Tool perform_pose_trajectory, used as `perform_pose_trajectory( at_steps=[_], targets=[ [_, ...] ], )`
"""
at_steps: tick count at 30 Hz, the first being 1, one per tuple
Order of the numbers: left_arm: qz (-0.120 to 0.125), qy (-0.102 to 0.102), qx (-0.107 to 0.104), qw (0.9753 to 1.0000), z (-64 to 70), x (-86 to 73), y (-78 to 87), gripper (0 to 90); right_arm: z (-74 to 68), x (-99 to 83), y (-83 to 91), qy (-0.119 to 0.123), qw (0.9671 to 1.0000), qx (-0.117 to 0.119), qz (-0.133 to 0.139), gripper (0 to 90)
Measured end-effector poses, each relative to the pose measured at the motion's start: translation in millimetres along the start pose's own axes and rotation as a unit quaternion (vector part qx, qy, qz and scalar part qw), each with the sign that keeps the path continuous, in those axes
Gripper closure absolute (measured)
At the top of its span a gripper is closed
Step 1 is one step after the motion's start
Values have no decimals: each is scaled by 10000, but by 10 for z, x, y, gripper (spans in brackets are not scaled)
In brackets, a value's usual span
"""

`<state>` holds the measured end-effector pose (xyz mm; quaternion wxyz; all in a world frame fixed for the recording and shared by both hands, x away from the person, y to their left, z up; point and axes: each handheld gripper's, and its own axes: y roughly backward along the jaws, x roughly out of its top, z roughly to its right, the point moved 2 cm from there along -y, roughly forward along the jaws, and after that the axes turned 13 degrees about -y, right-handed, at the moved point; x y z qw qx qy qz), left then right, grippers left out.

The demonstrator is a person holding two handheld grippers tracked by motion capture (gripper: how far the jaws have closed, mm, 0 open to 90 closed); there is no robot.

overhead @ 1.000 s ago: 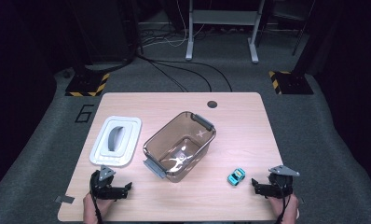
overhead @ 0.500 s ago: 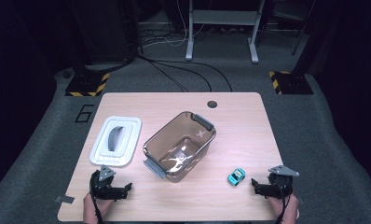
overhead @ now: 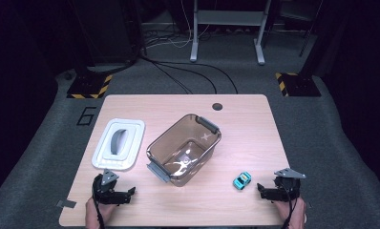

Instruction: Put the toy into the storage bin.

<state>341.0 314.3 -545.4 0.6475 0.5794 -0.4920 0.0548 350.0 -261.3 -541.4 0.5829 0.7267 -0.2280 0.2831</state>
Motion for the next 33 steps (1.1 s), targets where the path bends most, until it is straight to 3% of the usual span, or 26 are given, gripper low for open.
perform_pose_trajectory(
  at_steps=[8, 9, 15, 18, 25, 33],
  targets=[
    [-4, -9, -2, 10000, 1, 0, 1, 2, -34, 37, 76, -207, 9990, 387, -59, 0],
    [-6, -11, -2, 10000, 0, 0, 2, 2, -92, 59, 120, -179, 9984, 529, -27, 0],
    [-41, -60, -5, 10000, -5, -2, 8, 2, -247, 136, 208, 9, 9972, 746, -71, 0],
    [-34, -58, -3, 10000, -4, -2, 7, 3, -392, 202, 234, 239, 9958, 870, -127, 0],
    [-47, -62, -13, 10000, -5, -1, 9, 3, -622, 229, 122, 643, 9930, 917, -373, 0],
    [-32, -47, 3, 10000, -2, -2, 6, 3, -788, 214, -39, 746, 9909, 967, -562, 0]
  ],
)
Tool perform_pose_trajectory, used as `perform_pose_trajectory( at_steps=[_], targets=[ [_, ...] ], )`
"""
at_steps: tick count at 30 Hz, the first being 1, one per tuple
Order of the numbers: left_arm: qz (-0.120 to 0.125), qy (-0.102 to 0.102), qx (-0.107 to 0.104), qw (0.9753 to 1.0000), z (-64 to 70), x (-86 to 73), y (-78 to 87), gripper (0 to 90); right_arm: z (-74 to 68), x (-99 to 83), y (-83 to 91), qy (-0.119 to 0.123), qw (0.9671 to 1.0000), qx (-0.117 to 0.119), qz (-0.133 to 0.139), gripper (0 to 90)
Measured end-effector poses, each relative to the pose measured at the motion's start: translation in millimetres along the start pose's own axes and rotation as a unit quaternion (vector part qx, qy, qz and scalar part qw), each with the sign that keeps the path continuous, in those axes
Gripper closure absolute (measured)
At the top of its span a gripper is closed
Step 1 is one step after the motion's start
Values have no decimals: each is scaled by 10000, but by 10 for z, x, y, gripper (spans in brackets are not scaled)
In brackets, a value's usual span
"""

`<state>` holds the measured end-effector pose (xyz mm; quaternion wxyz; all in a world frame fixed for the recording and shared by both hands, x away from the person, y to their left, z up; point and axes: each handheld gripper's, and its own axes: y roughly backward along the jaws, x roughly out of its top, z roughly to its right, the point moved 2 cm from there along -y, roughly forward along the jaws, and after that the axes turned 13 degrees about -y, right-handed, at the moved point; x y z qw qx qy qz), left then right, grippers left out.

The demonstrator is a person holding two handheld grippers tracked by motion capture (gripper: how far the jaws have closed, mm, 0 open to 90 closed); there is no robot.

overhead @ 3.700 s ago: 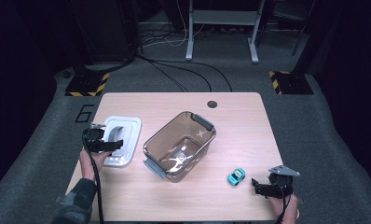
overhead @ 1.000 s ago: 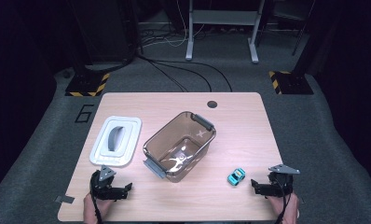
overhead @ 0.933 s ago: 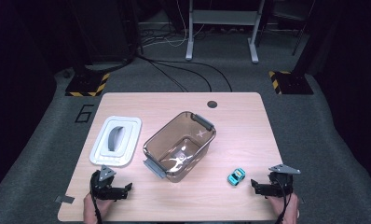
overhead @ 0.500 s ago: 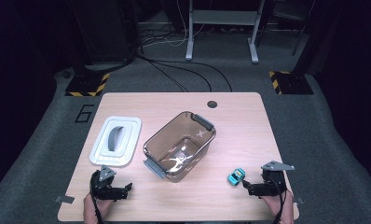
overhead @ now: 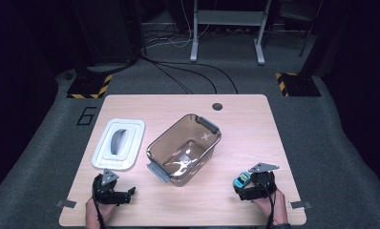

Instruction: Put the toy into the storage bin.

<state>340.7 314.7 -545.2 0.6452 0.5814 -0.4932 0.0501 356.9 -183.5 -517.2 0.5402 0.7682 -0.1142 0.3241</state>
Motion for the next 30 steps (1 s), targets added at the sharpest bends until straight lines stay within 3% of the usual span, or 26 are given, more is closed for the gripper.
perform_pose_trajectory(
  at_steps=[2, 8, 9, 17, 18, 30],
  targets=[
    [-12, -10, -19, 10000, -2, 1, 0, 3, -29, 22, -66, 115, 9999, -17, -60, 0],
    [-15, -19, -19, 10000, -3, 1, 1, 3, -53, 58, -149, 157, 9998, -49, -129, 0],
    [-11, -10, -18, 10000, -2, 1, 0, 3, -59, 69, -171, 123, 9997, -156, -159, 25],
    [6, 9, -2, 10000, 0, 0, -2, 4, -11, 63, -200, 152, 9994, -223, -225, 170],
    [12, 13, -2, 10000, 0, 0, -3, 4, -1, 65, -196, 185, 9993, -273, -190, 222],
    [32, 89, 21, 10000, 4, 5, -10, 7, 3, 86, -167, 172, 9995, -252, -113, 239]
  ],
)
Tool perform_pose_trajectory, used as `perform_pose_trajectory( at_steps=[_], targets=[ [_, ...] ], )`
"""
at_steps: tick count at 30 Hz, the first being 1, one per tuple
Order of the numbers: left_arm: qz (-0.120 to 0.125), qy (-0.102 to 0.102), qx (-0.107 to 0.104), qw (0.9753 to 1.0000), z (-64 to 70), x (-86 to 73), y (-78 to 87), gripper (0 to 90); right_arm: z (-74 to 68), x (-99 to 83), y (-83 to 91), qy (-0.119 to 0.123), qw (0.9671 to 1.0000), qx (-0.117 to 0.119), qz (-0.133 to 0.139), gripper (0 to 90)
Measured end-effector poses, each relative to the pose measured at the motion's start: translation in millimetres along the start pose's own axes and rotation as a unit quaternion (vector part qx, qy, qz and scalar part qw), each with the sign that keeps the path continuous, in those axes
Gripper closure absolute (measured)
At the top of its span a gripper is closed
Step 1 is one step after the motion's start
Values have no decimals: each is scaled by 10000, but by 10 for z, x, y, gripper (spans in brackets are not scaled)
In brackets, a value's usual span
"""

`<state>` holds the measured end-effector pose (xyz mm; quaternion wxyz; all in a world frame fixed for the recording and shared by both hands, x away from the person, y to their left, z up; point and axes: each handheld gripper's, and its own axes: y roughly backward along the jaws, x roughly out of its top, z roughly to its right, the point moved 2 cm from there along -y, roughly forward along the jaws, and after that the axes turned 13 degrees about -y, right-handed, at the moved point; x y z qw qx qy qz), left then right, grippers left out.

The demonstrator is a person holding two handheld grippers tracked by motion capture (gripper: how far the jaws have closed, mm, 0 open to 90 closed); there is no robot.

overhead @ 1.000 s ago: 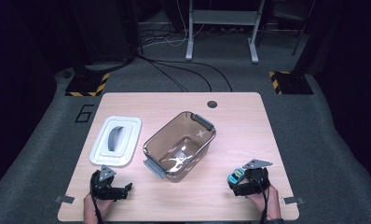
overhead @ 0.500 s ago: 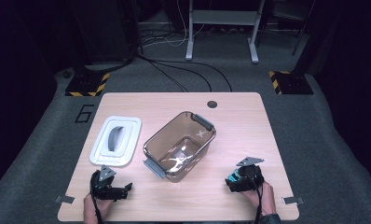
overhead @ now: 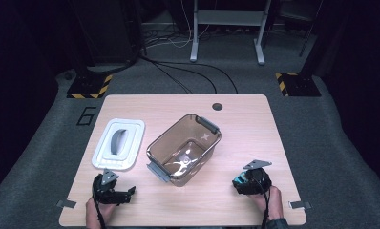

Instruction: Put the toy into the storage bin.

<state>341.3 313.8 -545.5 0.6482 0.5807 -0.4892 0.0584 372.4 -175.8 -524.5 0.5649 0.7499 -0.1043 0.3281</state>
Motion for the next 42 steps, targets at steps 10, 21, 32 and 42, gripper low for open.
perform_pose_trajectory(
  at_steps=[10, 21, 32, 42],
  targets=[
    [21, 2, 29, 10000, 2, -1, -3, 8, -16, 119, 47, -26, 9999, 14, 111, 240],
    [-2, -5, 16, 10000, 3, 0, 3, 11, -80, 349, 36, 52, 9999, 69, 115, 240],
    [-2, 4, 28, 10000, 6, -5, 9, 15, -223, 611, -9, 100, 9998, 144, 43, 241],
    [-2, 2, 28, 10000, 5, -5, 9, 15, -267, 859, -3, 160, 9998, 47, 60, 241]
  ],
)
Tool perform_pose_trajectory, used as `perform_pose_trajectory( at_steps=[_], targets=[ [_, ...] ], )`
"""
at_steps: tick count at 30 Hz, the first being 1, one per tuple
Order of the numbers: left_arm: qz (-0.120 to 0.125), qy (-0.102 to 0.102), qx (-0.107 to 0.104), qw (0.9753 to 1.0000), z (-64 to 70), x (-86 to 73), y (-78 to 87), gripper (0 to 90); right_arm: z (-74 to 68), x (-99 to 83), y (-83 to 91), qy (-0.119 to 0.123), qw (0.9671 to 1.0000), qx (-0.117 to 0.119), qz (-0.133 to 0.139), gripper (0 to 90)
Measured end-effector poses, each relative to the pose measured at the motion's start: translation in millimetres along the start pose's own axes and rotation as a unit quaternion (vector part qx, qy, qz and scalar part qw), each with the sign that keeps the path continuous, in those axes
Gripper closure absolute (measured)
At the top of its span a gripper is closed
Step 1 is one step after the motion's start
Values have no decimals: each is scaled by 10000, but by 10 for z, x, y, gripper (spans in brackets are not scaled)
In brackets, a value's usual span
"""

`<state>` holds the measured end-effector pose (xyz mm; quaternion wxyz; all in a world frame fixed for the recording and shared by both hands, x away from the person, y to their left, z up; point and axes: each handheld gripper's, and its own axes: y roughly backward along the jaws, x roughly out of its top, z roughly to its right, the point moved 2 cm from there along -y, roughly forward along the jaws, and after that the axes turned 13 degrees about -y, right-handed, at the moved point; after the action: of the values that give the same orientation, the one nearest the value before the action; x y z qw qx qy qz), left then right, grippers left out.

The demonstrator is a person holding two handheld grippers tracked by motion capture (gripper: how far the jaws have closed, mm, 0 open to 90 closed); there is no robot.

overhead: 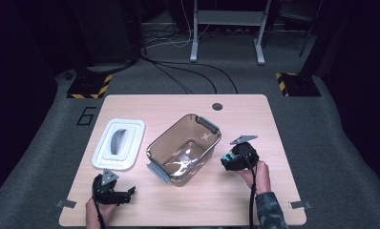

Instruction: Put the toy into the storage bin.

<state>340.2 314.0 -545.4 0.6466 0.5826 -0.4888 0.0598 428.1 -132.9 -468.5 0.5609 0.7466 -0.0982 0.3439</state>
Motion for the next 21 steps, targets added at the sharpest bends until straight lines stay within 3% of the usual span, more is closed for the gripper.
perform_pose_trajectory(
  at_steps=[13, 21],
  targets=[
    [-2, 3, 0, 10000, 0, 0, 0, 15, 71, 216, 46, -16, 10000, -51, 75, 241],
    [0, 2, 3, 10000, 0, 0, 0, 15, 125, 371, 181, -71, 9998, -76, 175, 241]
  ],
)
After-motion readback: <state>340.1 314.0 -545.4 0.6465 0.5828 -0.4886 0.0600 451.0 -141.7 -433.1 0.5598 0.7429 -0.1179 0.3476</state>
